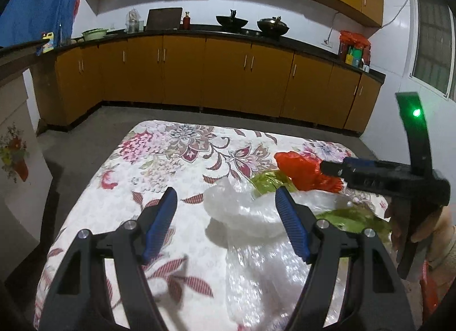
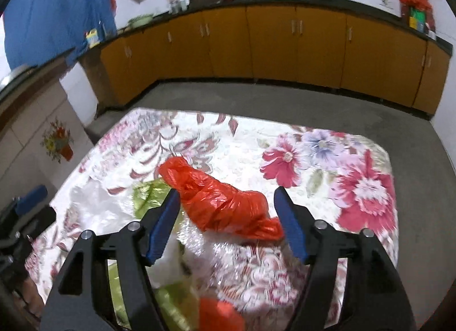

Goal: Collect trash
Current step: 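Grasp a red bag with the right gripper while the left gripper approaches the clear bag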

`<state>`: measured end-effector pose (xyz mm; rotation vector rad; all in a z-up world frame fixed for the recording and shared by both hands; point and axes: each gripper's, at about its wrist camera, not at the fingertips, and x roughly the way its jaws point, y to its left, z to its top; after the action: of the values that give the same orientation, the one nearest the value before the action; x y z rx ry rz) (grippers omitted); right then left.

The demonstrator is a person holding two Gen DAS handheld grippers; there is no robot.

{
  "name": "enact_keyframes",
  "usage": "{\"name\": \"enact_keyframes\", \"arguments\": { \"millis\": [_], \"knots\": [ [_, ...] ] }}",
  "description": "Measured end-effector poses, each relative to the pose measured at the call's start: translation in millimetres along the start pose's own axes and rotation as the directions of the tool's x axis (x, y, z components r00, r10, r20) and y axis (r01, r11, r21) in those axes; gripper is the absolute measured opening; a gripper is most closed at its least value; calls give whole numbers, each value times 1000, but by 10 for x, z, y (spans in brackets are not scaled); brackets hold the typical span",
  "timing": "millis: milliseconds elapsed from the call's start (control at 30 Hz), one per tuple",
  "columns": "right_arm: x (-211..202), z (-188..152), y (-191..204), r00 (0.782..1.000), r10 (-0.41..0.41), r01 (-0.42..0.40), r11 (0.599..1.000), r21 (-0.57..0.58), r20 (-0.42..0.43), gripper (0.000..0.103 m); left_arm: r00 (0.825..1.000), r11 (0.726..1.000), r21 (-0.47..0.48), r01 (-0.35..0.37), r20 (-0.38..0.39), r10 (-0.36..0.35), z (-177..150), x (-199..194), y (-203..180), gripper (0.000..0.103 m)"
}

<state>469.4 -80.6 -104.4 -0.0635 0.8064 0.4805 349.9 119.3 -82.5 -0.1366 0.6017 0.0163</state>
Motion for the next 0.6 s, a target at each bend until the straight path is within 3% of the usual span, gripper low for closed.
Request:
{"name": "enact_keyframes", "arguments": {
  "millis": [100,167,267,500,600],
  "knots": [
    [204,-51,61,998,4,-9,998,-68,-66,67,1000,1000,-2,10,-24,-10,-13,113,15,70],
    [246,-111,87,998,1,-8,995,-99,-70,53,1000,1000,3,12,-27,-12,-19,138,7,70],
    [191,-147,18,998,25,-28,997,-72,-50,43,999,999,23,24,-22,-24,-23,144,-38,70],
    [-190,-296,-235,1000,8,-8,1000,18,7,41,999,996,75,47,-28,-45,25,144,-221,75],
    [-362,-363,-362,1000,-7,6,998,63,19,41,996,994,100,53,-78,-46,11,288,-332,76]
  ]
}}
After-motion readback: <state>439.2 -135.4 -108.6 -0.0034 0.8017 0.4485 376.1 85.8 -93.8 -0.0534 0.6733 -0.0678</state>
